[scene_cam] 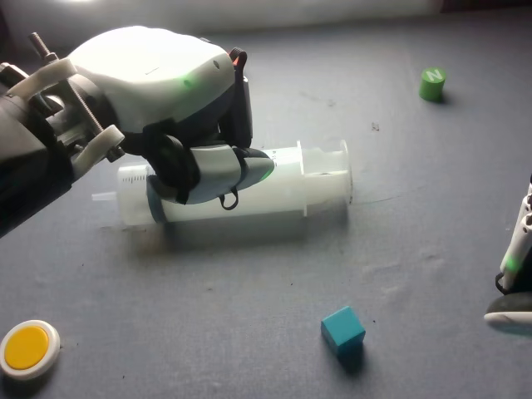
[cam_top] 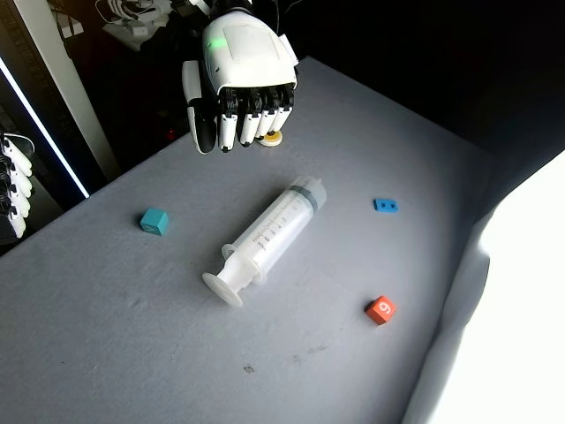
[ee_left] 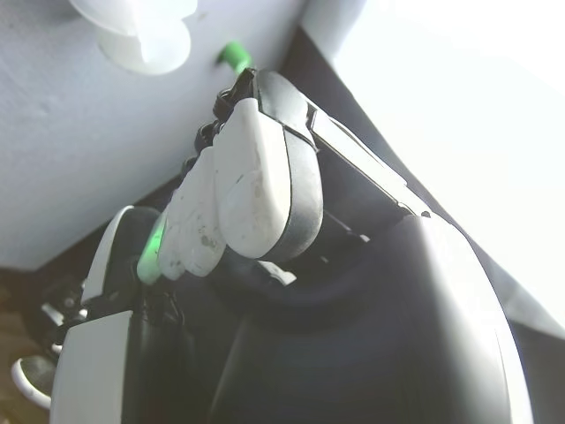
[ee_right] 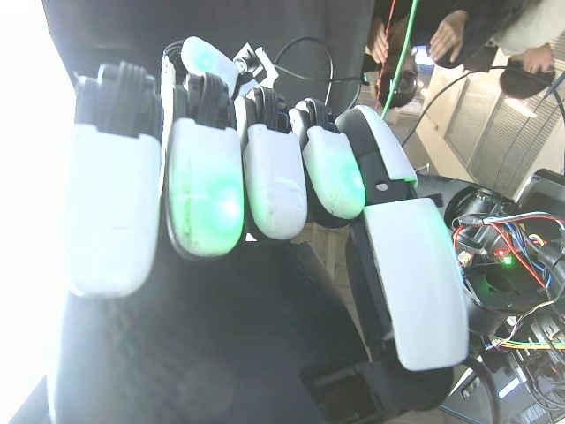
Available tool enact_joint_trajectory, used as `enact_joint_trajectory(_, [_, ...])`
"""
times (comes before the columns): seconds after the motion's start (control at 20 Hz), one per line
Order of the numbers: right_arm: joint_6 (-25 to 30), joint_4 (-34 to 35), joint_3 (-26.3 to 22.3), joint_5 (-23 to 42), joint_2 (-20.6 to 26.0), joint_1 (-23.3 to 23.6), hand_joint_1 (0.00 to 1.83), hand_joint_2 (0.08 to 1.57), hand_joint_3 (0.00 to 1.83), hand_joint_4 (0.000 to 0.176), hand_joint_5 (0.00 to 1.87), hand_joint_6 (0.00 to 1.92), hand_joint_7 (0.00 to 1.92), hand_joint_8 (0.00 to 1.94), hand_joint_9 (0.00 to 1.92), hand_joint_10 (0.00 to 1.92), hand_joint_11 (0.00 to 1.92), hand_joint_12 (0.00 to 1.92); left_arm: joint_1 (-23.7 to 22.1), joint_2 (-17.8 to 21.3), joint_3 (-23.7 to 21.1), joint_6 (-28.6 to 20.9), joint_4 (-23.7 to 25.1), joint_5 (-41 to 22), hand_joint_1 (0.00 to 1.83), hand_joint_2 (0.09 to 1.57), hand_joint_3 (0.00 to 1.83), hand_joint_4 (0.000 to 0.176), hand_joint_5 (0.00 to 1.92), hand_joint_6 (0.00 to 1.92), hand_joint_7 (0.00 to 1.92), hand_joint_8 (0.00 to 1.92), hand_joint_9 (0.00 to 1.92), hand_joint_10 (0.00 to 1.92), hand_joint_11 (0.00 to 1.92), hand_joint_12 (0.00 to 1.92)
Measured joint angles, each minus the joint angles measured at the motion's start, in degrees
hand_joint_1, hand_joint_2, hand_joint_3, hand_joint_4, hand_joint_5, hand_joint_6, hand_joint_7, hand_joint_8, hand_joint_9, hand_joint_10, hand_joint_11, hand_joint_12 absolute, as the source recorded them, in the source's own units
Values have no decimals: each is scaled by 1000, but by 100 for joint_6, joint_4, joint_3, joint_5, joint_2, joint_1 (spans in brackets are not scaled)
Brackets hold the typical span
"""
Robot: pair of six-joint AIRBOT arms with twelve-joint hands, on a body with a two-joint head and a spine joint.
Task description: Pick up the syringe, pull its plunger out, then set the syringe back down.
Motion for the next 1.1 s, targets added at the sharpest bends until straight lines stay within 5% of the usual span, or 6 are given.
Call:
enact_joint_trajectory(0.35, [-24,-2,11,22,0,-63,103,1212,6,0,160,9,147,5,86,19,6,3,-2,0,22,22,-118,-240,0,1219,3,0,23,0,62,1,63,1,0,275])
enact_joint_trajectory(0.45, [-24,17,11,20,0,-63,134,1209,2,0,169,10,157,7,99,20,20,13,-4,0,-35,330,-481,-396,219,1151,0,0,51,1,71,1,98,2,0,440])
enact_joint_trajectory(0.5, [-24,2,11,20,0,-63,101,1217,5,0,165,7,144,1,81,11,3,3,-7,0,-50,479,-632,-433,658,988,0,0,9,0,13,0,19,0,0,200])
enact_joint_trajectory(0.6, [-24,-48,11,20,0,-63,103,1213,2,0,174,8,155,5,89,12,13,8,-7,-20,-48,638,-857,-479,975,898,0,0,0,0,20,5,9,4,0,121])
enact_joint_trajectory(0.8, [-24,-33,11,20,0,-63,102,1211,1,0,173,6,156,3,94,11,21,14,-9,-437,256,986,-1397,-776,1024,966,22,0,10,4,17,2,31,11,0,56])
enact_joint_trajectory(1.1, [-24,-39,11,20,0,-63,135,1207,0,0,163,1,154,3,113,4,0,206,28,-1255,782,1440,-2142,-997,1032,892,0,0,101,12,126,9,139,8,0,506])
